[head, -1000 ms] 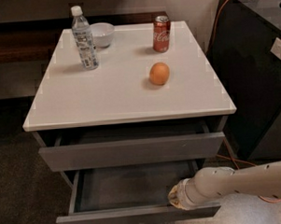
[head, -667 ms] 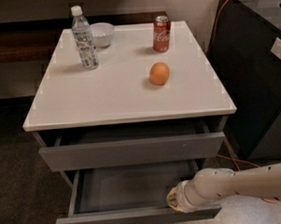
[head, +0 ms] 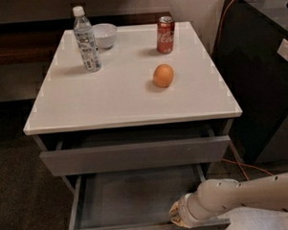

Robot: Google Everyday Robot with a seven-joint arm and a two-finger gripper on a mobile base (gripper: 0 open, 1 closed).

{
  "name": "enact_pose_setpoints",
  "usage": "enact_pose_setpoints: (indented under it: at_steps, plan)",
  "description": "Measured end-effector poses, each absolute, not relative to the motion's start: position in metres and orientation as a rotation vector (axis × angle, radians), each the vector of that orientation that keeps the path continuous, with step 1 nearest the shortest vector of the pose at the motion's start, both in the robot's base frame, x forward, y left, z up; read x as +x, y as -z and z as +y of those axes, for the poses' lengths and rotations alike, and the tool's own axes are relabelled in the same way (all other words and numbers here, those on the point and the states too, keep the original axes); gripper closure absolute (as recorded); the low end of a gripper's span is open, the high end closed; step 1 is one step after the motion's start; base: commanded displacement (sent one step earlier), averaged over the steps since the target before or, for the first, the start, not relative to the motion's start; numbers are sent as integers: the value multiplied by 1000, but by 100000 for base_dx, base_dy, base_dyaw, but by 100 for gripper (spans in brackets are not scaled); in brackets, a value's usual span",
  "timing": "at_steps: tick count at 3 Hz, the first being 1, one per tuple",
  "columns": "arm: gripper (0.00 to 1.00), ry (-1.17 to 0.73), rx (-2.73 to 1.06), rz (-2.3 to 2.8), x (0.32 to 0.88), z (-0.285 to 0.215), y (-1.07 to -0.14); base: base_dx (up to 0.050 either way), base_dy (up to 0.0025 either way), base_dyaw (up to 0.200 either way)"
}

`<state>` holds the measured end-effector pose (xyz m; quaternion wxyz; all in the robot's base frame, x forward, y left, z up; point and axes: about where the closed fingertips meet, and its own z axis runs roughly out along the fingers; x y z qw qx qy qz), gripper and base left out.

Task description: Place coke can into middle drawer

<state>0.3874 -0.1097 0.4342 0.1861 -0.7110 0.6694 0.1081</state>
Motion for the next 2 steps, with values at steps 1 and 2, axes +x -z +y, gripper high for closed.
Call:
enact_pose_setpoints:
  at_steps: [1,2]
  plan:
    - [100,-317,-2019,1889,373,-110,-435,0,0,0]
    - [100,-301,-2009,1905,365,-115,-446,0,0,0]
